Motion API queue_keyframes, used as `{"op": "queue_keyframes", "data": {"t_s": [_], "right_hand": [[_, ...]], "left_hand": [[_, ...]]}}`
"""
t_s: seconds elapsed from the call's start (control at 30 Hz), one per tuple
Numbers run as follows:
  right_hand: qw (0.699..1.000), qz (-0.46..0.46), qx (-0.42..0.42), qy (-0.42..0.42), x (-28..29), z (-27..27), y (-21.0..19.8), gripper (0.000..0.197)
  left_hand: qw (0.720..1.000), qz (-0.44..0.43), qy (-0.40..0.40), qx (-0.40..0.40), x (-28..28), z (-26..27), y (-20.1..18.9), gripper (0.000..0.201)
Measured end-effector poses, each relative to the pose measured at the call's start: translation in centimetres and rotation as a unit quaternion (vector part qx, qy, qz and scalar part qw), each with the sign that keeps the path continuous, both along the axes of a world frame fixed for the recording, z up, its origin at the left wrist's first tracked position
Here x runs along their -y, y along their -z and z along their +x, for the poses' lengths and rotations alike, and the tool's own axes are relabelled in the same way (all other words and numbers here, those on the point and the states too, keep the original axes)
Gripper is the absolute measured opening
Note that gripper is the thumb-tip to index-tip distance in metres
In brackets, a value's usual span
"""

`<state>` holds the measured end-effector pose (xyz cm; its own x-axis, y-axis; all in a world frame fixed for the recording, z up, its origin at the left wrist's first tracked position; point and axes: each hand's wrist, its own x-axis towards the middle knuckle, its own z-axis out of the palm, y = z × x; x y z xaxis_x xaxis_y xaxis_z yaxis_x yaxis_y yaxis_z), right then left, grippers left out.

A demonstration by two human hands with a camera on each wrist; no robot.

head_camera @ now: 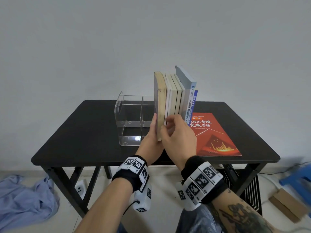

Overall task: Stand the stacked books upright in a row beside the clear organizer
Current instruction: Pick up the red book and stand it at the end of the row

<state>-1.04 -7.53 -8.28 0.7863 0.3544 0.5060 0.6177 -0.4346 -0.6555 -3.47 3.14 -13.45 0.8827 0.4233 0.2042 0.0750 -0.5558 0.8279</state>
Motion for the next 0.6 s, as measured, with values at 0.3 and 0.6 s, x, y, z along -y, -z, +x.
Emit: {"op": "queue_keyframes", "data": {"t_s": [0.3, 0.6], "right_hand": [[0.989, 0.005, -0.031, 0.142, 6.2, 4.2, 1.5, 0.027], [0.923, -0.362, -0.055, 0.115, 8.2, 6.7, 5.9, 0.055]], "left_hand": [[0.997, -0.072, 0.029, -0.016, -1.0, 0.1, -0.2, 0.100], [0.997, -0.073, 0.038, -0.008, -1.1, 0.3, 0.2, 0.098]]}}
